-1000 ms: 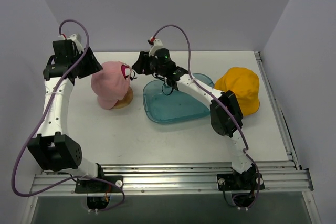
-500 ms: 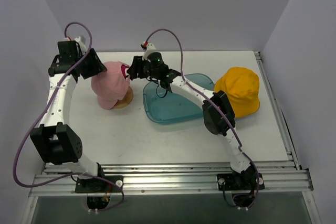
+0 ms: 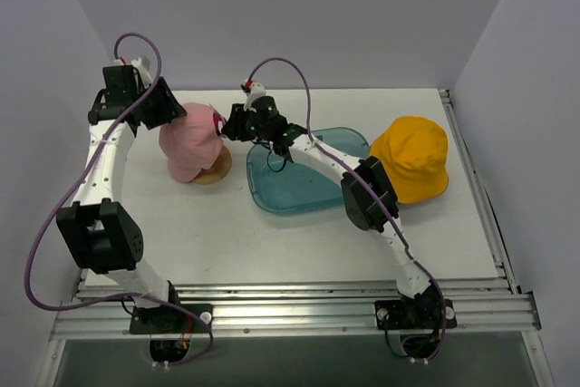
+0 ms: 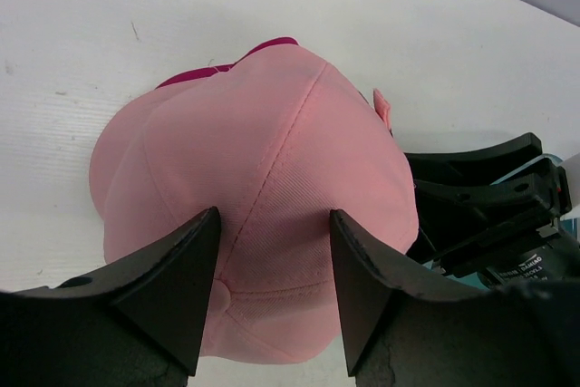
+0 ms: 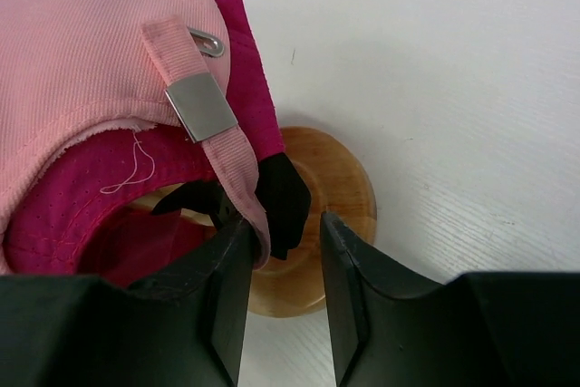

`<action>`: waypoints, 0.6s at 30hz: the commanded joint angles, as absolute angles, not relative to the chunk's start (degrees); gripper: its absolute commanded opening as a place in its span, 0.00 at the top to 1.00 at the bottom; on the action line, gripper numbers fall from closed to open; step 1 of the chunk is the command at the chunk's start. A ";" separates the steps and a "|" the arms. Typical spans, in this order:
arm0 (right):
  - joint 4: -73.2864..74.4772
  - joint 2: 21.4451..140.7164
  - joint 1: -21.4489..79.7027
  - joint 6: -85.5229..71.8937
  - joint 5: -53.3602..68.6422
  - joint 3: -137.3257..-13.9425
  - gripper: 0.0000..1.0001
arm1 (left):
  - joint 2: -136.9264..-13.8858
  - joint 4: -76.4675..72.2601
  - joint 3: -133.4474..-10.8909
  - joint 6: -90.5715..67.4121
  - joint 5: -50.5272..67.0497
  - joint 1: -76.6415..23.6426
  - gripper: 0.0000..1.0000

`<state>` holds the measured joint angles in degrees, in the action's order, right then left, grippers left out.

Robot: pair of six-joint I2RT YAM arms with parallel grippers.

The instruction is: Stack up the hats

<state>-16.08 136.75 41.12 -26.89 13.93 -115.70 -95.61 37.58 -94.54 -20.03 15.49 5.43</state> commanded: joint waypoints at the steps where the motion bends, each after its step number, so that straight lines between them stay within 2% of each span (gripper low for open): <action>1: -15.82 139.22 40.25 -25.23 12.66 -117.33 0.70 | -97.73 34.72 -96.24 -20.30 17.05 5.01 0.40; 18: -15.12 141.33 39.99 -23.91 12.30 -116.72 0.71 | -99.93 34.19 -95.45 -21.09 15.30 3.34 0.40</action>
<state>-18.22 138.67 40.88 -26.17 13.98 -115.96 -98.63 33.58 -95.39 -20.49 15.18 5.02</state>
